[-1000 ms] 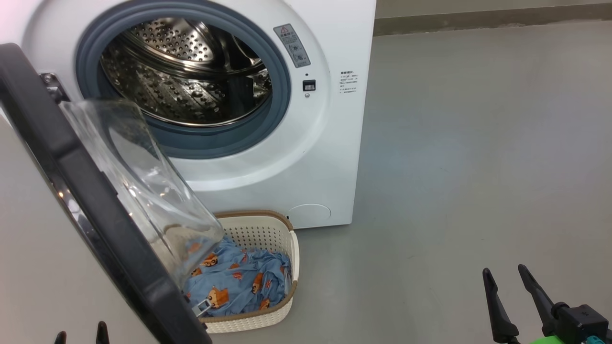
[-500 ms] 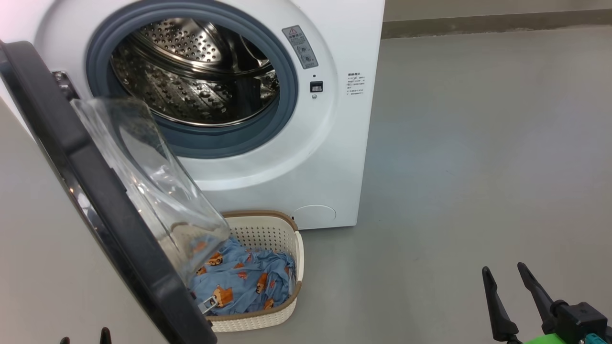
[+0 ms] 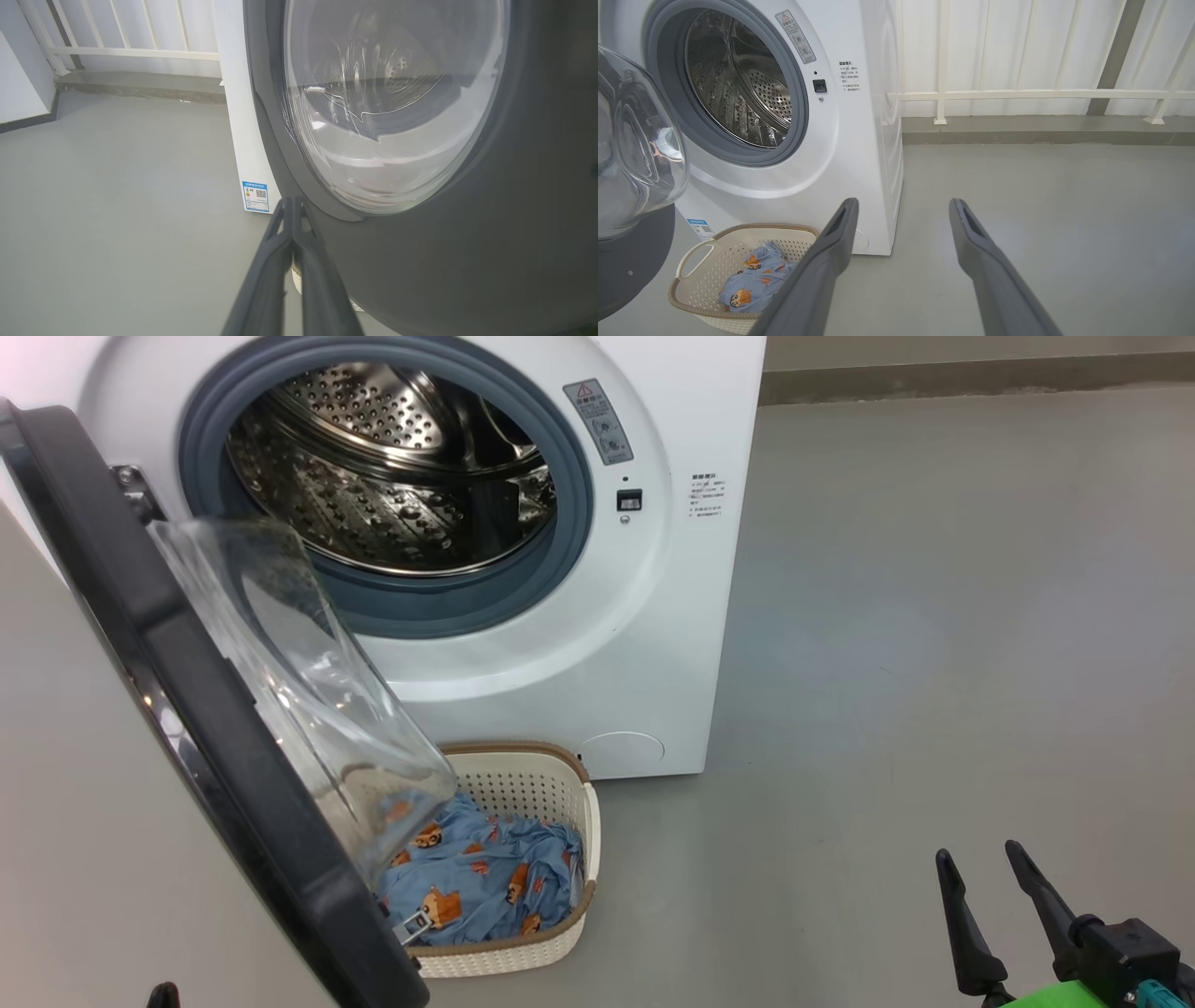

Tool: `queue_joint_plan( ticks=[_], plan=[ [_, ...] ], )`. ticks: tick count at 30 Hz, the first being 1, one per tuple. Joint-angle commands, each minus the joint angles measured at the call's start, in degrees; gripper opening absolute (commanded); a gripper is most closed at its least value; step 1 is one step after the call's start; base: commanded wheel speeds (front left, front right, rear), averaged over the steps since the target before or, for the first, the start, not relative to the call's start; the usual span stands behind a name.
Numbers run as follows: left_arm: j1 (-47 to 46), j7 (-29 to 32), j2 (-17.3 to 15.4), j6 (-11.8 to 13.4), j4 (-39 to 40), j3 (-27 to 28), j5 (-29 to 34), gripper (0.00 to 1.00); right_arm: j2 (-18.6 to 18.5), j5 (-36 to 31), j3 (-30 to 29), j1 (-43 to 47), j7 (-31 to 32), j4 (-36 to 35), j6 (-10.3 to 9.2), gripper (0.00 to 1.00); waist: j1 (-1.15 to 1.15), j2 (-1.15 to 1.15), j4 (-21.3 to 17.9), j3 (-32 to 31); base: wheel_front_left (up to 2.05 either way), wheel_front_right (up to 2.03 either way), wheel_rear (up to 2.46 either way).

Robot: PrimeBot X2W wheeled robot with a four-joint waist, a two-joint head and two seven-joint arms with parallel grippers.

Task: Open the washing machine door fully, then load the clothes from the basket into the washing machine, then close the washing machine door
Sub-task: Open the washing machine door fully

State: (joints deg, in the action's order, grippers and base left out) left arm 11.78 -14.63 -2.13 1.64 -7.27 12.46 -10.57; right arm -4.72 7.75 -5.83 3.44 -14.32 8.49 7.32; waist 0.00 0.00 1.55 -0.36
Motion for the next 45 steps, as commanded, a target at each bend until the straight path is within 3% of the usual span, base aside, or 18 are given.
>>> queue_joint_plan(
  ticks=[1, 7, 12, 17, 21, 25, 29, 35, 39, 45],
  plan=[
    [-1.54, -0.37, -0.75, 0.34, 1.68, 1.99, -0.17, 0.0, -0.54, -0.11, 1.73, -2.12, -0.68, -1.25, 0.17, 1.0, 0.0, 0.0, 0.04, 0.01, 0.0, 0.0, 0.0],
    [-1.68, -0.37, -0.75, 0.92, 1.8, 2.68, -0.86, 0.0, -0.34, -0.17, 1.92, -2.08, -0.68, -1.23, 0.17, 1.0, 0.0, 0.0, 0.35, 0.17, 0.0, 0.0, 0.0],
    [-3.36, -0.37, -0.75, 3.88, 4.97, 8.23, -4.65, 0.0, -0.3, -0.18, 1.8, -2.06, -0.68, -1.36, 0.17, 1.0, 0.0, 0.0, 0.68, 0.2, 0.0, 0.0, 0.0],
    [-7.01, -0.37, -0.75, 4.66, 15.13, 13.27, -5.27, 0.0, -0.42, -0.24, 1.75, -1.73, -0.68, -1.24, 0.17, 1.0, 0.0, 0.0, 1.37, 0.08, 0.0, 0.0, 0.0],
    [-9.64, -0.37, -0.75, 5.05, 26.82, 12.92, -3.64, 0.0, -0.3, -0.29, 2.12, -1.54, -0.68, -1.05, 0.17, 1.0, 0.0, 0.0, 1.87, -0.24, 0.0, 0.0, 0.0],
    [-11.81, -0.37, -0.75, 3.52, 39.27, 4.93, -2.79, 0.0, -0.26, -0.25, 2.14, -1.04, -0.68, -1.05, 0.17, 1.0, 0.0, 0.0, 2.81, -0.33, 0.0, 0.0, 0.0],
    [-12.6, -0.07, -0.75, 1.38, 46.58, -9.16, -2.79, 0.0, -0.13, -0.2, 2.12, -0.71, -0.68, -0.94, 0.17, 1.0, 0.0, 0.0, 3.6, -0.47, 0.0, 0.0, 0.0],
    [-11.3, 6.96, -0.75, 0.63, 43.51, -29.51, -5.7, 0.0, 0.2, -0.1, 2.35, -0.72, -0.68, -0.79, 0.17, 1.0, 0.0, 0.0, 4.31, -0.15, 0.0, 0.0, 0.0],
    [-9.37, 10.72, -0.77, 3.03, 38.57, -34.17, -7.55, 0.0, 0.45, 0.04, 2.38, -0.78, -0.68, -0.76, 0.17, 1.0, 0.0, 0.0, 4.52, 0.11, 0.0, 0.0, 0.0],
    [-7.1, 15.0, -0.94, 5.78, 30.87, -35.01, -6.9, 0.0, 0.61, 0.05, 2.48, -0.67, -0.68, -0.59, 0.17, 1.0, 0.0, 0.0, 4.68, 0.43, 0.0, 0.0, 0.0]
  ],
)
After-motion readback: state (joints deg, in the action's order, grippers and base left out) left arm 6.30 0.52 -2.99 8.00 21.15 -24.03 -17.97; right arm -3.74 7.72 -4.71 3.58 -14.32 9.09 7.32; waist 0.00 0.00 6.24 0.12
